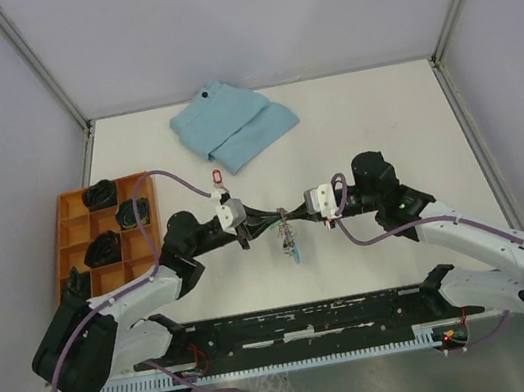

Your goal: Put the keys on the keyring

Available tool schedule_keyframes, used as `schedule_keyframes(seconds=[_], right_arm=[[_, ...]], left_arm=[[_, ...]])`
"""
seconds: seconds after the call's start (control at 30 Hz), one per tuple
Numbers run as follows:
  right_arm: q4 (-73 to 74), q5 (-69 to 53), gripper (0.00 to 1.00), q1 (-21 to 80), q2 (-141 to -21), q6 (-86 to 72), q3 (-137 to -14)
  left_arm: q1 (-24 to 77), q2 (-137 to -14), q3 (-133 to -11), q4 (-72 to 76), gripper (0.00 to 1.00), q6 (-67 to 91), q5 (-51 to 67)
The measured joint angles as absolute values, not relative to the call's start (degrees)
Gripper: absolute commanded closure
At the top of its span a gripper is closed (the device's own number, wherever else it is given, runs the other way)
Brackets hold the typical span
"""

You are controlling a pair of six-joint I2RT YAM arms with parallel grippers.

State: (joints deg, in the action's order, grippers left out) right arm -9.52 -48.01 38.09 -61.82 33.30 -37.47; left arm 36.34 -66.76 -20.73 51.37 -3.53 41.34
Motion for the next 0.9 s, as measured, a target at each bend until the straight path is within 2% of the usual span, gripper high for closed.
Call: schedule_keyframes(seconds=[0.23, 0.4, 0.73, 0.9], right_arm=[[-10.3, -48.0, 0.99, 38.1, -61.8, 31.6, -36.9], [-11.5, -47.9, 0.99, 38.1, -61.8, 31.1, -36.7], [-12.6, -46.3, 0.99, 37.4, -61.5, 31.1, -36.6], [-12.4, -46.0, 0.99, 37.3, -61.5, 31.1, -36.6]], left_arm=[[37.1, -69.8, -22.0, 51.6, 0.95, -2.0, 43.2], [37.3, -69.4, -21.8, 51.3, 0.78, -0.8, 42.7], [37.4, -58.0, -16.2, 51.1, 0.74, -0.8, 36.9], [37.4, -57.1, -16.0, 51.1, 0.73, -2.7, 37.8]])
